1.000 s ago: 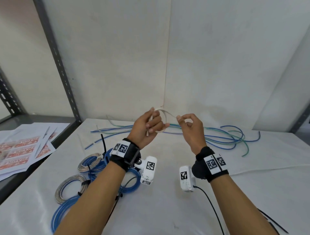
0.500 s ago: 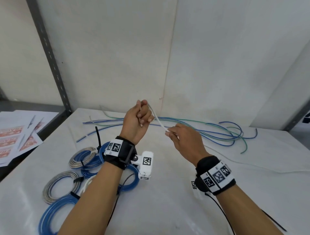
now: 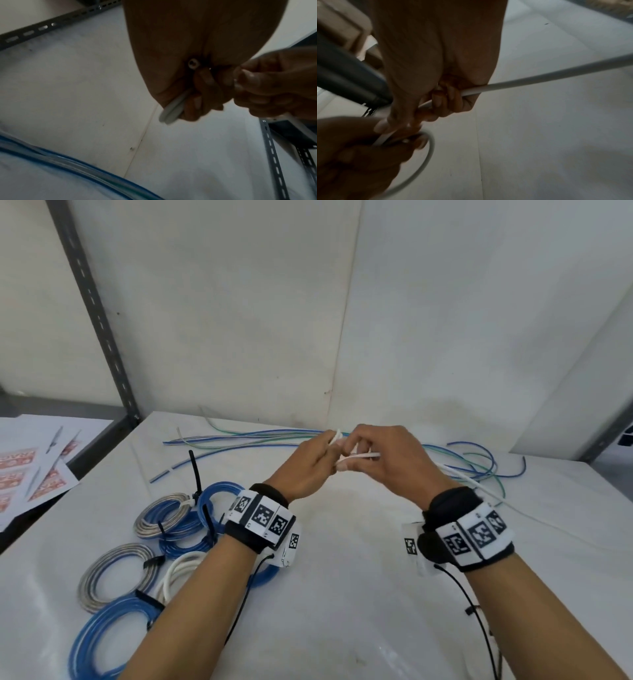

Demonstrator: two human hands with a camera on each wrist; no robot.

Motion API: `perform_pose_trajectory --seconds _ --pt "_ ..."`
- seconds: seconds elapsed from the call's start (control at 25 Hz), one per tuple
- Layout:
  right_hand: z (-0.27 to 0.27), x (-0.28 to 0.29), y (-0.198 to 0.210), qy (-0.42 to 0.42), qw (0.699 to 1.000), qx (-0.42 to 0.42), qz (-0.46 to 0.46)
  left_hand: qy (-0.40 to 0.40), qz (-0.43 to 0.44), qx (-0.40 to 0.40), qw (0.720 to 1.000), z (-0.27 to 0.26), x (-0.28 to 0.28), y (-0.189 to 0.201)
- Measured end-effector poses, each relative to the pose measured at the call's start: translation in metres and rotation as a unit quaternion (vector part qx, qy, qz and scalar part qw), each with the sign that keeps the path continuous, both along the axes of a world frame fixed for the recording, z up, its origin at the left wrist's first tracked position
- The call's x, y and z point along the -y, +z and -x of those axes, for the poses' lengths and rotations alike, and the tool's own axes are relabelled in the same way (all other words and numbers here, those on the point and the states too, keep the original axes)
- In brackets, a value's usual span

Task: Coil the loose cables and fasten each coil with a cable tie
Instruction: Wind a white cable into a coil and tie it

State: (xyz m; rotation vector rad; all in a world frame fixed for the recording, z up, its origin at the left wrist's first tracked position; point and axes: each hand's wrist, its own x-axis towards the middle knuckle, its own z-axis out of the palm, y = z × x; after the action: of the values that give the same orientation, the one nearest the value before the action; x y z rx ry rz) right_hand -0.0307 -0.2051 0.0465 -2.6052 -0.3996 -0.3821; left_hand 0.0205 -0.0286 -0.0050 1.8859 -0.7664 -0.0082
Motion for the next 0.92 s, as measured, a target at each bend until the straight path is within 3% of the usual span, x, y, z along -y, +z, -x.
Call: perform_pose_trajectory --seconds 0.08,0.2,0.48,0.6,0.84,0.92 --pt "-0.005 0.011 -0.001 -0.001 0.997 0.03 -0.07 -0.027 -0.002 -0.062 0.998 0.003 0.001 0.009" --pt "-0.007 0.009 -0.015 0.005 0.983 0.111 -0.149 -0.083 0.066 -0.182 0.977 0.009 0.005 0.017" --pt "-0.008 -0.003 -0.046 -0.025 0.947 0.118 -0.297 -0.126 0.154 -0.345 0.917 0.007 0.008 0.012" --pt "-0.009 -0.001 -0.043 -0.038 0.941 0.138 -0.306 -0.186 0.241 -0.396 0.866 0.005 0.007 0.011" --pt "-0.015 0.031 -0.05 -0.1 0.967 0.18 -0.151 -0.26 0.482 -0.454 0.703 -0.01 -0.007 0.015" --pt "-0.014 0.038 -0.051 -0.115 0.967 0.186 -0.132 -0.254 0.539 -0.442 0.67 -0.012 -0.011 0.015"
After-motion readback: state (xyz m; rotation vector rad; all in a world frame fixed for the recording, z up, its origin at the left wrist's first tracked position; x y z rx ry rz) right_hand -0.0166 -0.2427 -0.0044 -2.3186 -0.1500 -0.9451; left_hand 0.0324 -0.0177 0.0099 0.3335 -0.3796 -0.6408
